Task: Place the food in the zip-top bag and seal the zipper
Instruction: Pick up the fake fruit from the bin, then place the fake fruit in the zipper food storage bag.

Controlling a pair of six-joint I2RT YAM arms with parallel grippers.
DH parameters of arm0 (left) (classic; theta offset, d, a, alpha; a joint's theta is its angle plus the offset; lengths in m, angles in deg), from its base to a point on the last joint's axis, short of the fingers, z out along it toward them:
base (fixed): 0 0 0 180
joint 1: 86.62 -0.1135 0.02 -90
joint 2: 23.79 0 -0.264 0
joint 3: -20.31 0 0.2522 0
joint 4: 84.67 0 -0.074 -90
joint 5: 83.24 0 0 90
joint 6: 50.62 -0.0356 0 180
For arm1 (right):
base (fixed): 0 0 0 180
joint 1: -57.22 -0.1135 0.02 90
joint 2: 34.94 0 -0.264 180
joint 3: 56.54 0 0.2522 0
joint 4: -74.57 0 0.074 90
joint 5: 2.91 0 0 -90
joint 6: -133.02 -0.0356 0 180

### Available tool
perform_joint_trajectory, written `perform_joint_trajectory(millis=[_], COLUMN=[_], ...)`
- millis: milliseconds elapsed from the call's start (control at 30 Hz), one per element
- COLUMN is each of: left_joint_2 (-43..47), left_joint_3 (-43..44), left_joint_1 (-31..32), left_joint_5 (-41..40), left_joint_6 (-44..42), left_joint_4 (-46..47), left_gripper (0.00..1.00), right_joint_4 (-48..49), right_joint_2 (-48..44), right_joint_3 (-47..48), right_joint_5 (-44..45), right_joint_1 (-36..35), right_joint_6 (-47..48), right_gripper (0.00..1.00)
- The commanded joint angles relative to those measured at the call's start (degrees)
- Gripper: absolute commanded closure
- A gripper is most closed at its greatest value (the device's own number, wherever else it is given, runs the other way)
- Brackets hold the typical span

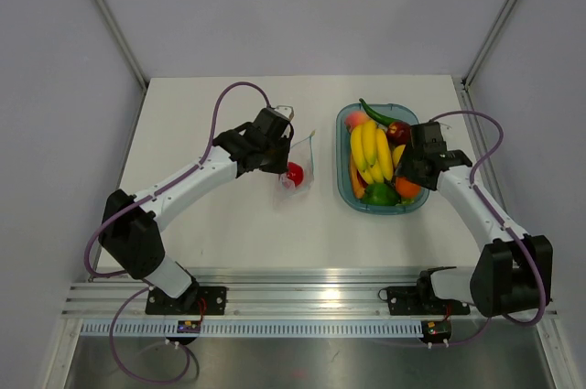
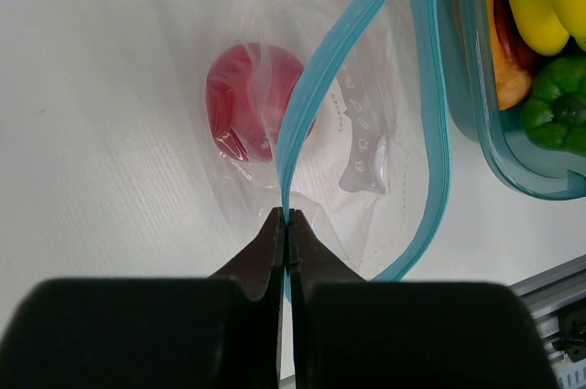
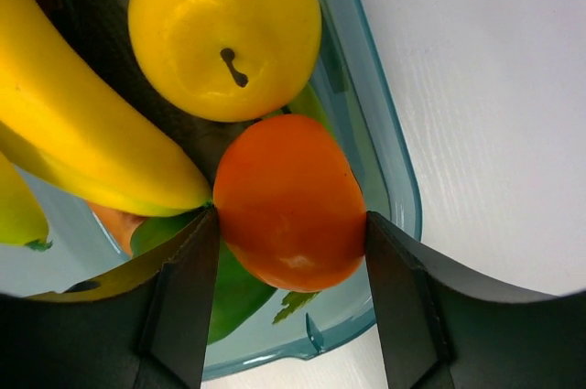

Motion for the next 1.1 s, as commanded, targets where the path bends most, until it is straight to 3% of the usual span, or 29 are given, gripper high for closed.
perform_joint_trajectory(millis=[0,267,600,700,833,1067], left_joint_2=[0.4,0.2,-5.2,-6.0,-6.5,-6.3], left_joint_3=[1.4,2.7,9.0,9.9,10.0,8.8], left_joint_1=[0.3,0.3,0.9,0.9,0.9,0.9], left_joint_5=[-0.5,1.2,6.1,5.9,6.3,6.9], left_joint_6=[-0.4,-0.4,1.7,1.8,1.9,2.2], left_joint_4=[0.7,1.3,2.3,2.0,1.8,2.0], left_gripper=[1.0,1.0,1.0,1.0,1.0,1.0], right_joint_4=[1.0,-4.2,-3.1,-1.3,1.1,9.0], right_joint_2=[-4.1,-13.5,-15.4,-14.8,-12.2,-2.1], right_joint_3=[0.2,5.2,11.0,12.9,16.1,18.4], right_joint_5=[-3.2,-7.4,-18.8,-20.0,-17.1,-17.5], right_joint_1=[0.4,0.3,-0.9,-5.1,-15.6,-23.6], right_joint_6=[-1.0,-0.6,-2.8,-4.8,-6.9,-10.1], right_gripper=[0.68,0.71,0.74,0.74,0.73,0.74])
